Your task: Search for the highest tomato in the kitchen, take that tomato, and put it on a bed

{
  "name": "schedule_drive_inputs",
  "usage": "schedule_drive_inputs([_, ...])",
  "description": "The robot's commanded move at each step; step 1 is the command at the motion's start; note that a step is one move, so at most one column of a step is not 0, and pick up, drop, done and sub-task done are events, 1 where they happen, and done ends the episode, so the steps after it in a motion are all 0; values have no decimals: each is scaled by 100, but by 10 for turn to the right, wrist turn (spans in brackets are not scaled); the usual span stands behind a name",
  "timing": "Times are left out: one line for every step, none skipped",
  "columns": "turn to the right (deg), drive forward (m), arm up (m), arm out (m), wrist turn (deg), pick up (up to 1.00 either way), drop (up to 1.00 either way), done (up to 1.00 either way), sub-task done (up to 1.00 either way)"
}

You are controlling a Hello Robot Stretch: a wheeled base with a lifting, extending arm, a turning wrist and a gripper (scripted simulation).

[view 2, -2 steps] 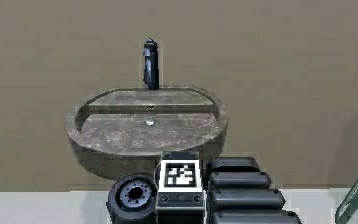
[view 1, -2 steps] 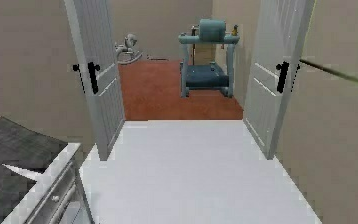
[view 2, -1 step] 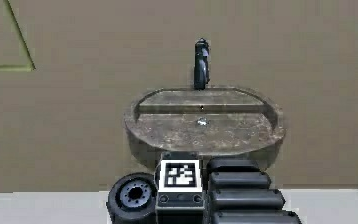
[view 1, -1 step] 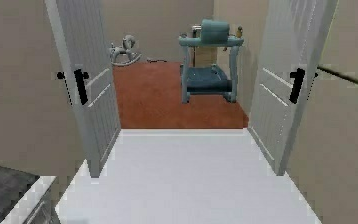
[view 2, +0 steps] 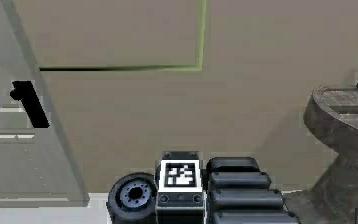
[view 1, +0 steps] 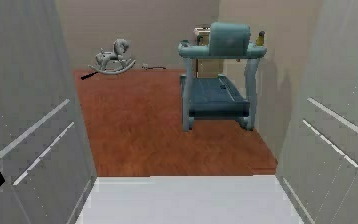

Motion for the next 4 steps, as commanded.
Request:
schedule_drive_inputs([-90,0,0,0,0,0,0,0,0])
schedule_drive_inputs([0,100,0,0,0,0,0,0,0])
schedule_drive_inputs([-30,0,0,0,0,0,0,0,0])
schedule_drive_inputs([0,85,0,0,0,0,0,0,0])
